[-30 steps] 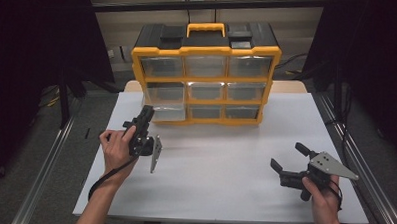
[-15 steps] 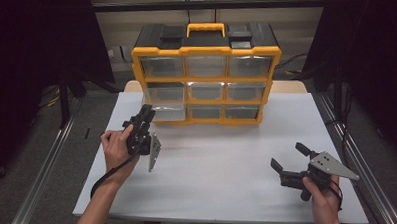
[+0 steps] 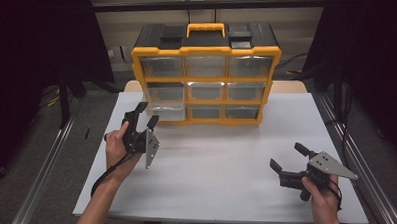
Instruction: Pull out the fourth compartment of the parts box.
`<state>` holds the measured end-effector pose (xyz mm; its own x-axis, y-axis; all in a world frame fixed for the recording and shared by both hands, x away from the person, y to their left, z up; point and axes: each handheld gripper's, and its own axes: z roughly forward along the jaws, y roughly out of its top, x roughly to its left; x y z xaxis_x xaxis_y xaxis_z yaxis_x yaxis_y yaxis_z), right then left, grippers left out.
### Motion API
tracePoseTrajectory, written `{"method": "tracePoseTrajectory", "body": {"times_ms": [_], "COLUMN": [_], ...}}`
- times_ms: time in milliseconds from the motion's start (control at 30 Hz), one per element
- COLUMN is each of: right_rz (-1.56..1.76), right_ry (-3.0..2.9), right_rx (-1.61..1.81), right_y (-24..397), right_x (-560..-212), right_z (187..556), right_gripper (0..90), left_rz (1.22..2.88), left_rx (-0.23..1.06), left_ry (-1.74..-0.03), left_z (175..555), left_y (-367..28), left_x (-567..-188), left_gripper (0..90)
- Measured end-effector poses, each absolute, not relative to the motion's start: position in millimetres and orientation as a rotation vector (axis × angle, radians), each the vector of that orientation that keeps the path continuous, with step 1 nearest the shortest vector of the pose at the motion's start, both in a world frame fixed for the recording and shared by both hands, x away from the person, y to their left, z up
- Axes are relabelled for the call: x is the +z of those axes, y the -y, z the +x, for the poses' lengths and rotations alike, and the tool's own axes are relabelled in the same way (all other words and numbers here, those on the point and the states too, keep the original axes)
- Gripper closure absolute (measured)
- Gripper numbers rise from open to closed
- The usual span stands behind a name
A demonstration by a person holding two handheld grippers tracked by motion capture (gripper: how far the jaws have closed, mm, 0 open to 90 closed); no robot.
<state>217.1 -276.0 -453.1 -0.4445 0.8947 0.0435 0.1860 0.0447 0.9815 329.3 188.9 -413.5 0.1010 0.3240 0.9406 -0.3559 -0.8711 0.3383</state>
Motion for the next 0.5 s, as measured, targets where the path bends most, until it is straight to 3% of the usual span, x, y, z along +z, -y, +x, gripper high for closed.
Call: {"method": "tracePoseTrajectory", "body": {"times_ms": [167,433,500], "right_rz": [1.096,1.094,1.093], "right_ry": [-1.698,-1.702,-1.700], "right_rx": [1.450,1.449,1.450], "right_y": [275.3,275.4,275.2], "right_x": [-453.2,-453.2,-453.3], "right_z": [217.3,217.2,217.3], "right_gripper": [0.1,0.1,0.1], "left_rz": [1.835,1.801,1.760], "left_rx": [1.683,1.488,1.433], "left_ry": [-0.097,-0.359,-0.425], "left_z": [330.4,334.9,336.4], "left_y": [-187.6,-192.5,-193.8], "left_x": [-412.2,-409.9,-409.3], "left_gripper": [15.1,8.5,12.7]}}
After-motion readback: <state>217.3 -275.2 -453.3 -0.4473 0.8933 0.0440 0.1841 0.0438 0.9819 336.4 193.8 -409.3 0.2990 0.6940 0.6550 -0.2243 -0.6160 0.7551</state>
